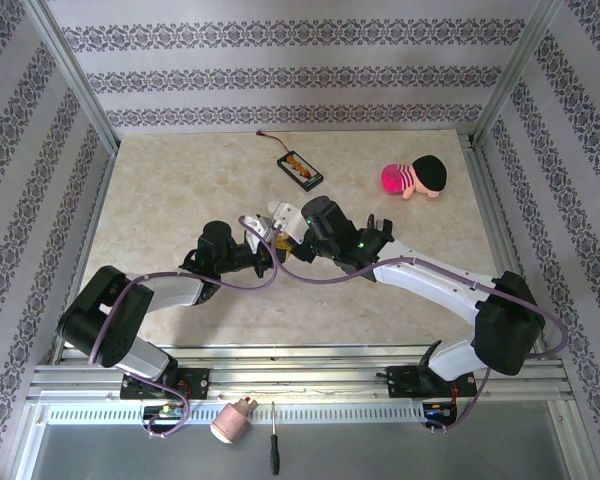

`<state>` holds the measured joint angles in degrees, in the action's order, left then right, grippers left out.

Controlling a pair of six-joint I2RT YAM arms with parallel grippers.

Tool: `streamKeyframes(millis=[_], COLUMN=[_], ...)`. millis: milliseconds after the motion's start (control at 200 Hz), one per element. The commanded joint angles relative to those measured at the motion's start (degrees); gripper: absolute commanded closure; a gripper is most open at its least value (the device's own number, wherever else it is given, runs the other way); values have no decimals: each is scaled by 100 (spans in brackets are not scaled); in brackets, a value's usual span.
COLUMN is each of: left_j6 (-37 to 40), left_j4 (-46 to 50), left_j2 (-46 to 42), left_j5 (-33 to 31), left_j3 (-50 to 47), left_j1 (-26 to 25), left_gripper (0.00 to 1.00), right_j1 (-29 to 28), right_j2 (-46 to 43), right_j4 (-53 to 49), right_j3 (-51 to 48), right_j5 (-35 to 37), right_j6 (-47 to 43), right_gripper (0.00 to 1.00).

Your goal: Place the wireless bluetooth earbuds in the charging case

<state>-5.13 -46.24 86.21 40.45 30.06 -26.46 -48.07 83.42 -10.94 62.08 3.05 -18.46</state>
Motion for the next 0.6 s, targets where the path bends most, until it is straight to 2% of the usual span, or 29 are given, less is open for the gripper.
streamKeyframes(millis=[0,290,385,460,595], left_j6=[-215,-449,-496,-612,-888], left_j4=[-98,-206,-442,-667,-1130], left_j2=[-142,-82,3,73,165], left_j5=[28,-28,124,224,218], left_j3=[155,231,243,231,151], left_j1=[35,38,31,32,57], left_gripper=[100,100,100,100,100], right_j1=[-62,-66,-53,-44,29], right_j2=[43,-95,-89,-99,-301], right_j4=[-26,-49,-48,-66,-127], right_j3=[-78,-255,-274,-254,-230], right_j5=[127,-100,-224,-230,-359], right_j6=[-83,-101,-105,-90,101], right_gripper=[83,81,76,68,61])
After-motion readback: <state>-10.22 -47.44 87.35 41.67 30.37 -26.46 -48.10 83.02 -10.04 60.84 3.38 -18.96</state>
